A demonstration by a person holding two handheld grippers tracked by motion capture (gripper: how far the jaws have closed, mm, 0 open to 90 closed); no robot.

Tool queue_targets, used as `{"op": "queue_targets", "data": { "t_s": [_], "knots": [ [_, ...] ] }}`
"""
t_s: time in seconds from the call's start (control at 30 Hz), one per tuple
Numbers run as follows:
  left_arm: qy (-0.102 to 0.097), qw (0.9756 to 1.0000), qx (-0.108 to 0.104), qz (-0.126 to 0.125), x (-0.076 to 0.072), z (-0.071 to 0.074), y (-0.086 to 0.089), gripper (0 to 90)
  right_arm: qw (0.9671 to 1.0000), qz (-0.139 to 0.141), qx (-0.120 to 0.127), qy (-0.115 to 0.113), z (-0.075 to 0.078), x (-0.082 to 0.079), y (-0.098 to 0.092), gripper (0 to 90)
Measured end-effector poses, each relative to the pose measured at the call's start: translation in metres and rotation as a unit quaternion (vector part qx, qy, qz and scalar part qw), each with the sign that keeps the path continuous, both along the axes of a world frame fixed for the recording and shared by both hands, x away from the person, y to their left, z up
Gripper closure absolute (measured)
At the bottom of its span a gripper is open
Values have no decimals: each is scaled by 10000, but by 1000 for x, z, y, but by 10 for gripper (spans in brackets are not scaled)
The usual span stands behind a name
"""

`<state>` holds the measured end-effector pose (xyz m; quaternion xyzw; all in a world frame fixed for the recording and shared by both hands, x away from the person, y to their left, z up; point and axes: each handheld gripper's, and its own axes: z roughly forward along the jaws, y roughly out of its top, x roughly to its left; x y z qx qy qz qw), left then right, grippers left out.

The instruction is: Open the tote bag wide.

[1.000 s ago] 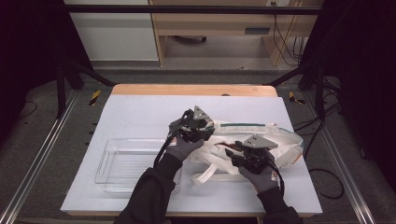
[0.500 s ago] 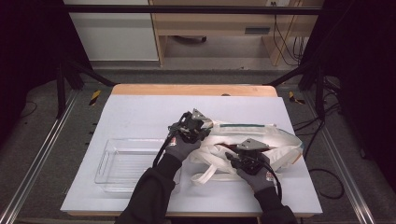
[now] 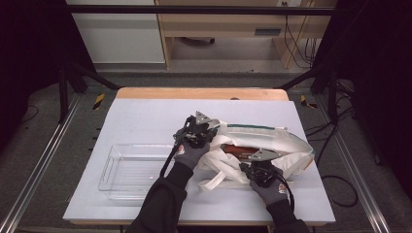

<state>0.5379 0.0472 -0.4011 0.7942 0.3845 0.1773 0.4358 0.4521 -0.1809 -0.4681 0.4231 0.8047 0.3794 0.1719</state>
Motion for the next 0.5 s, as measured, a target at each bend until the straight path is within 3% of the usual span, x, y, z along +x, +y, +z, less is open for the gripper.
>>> {"op": "queue_targets", "data": {
  "t_s": [0.07,0.17,0.23,0.37,0.47,0.5],
  "knots": [
    [-67,9999,10,75,0,-2,-1,876,10000,14,-95,-18,-2,-1,1,893],
    [-7,9999,29,123,0,-4,-2,875,9999,-31,-164,-22,-8,-1,3,893],
    [6,9999,15,130,1,-4,-2,873,10000,-87,-24,15,-11,0,1,893],
    [-6,9999,27,119,-1,-4,-3,854,9999,-160,-7,7,-11,-1,1,879],
    [-77,9999,-45,81,-3,-1,-2,710,9998,-173,38,-55,-9,-2,1,814],
    [-82,9999,-79,50,-5,1,-1,710,9997,-151,129,-107,-7,-3,1,767]
  ]
}}
